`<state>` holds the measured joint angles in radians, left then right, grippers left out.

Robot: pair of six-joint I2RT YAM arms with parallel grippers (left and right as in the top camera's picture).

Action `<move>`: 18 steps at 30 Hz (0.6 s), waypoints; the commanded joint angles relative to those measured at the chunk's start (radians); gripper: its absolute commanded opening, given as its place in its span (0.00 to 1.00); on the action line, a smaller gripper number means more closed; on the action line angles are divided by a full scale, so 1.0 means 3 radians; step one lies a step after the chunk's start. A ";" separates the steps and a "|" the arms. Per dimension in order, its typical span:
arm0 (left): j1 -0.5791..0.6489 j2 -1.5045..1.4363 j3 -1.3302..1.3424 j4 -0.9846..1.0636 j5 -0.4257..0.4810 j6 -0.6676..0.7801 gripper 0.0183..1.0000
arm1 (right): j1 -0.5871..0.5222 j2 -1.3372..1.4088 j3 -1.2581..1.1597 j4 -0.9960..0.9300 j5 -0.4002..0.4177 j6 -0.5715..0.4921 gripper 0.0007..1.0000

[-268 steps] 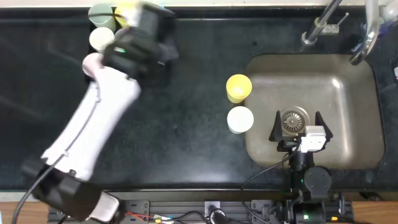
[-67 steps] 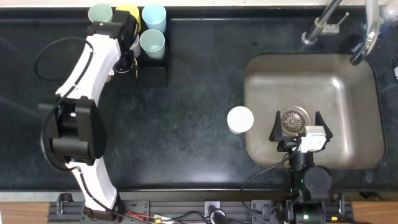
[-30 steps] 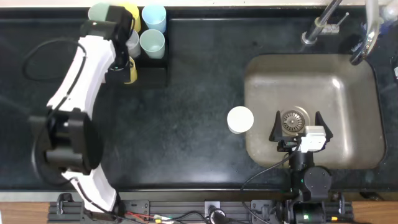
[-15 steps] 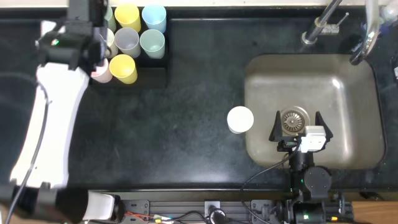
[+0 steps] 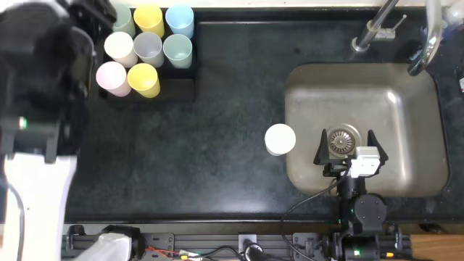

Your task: Store Cups

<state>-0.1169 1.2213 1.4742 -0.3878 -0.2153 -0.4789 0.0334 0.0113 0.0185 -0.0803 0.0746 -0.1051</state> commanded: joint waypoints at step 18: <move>0.0385 -0.2897 -0.3919 0.2129 0.1153 0.1274 1.00 | -0.0001 -0.0019 -0.0046 0.0022 -0.0024 0.0015 1.00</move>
<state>-0.0105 0.4255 0.3706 0.2443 0.1028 -0.1226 0.0334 0.0113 0.0185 -0.0795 0.0742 -0.1051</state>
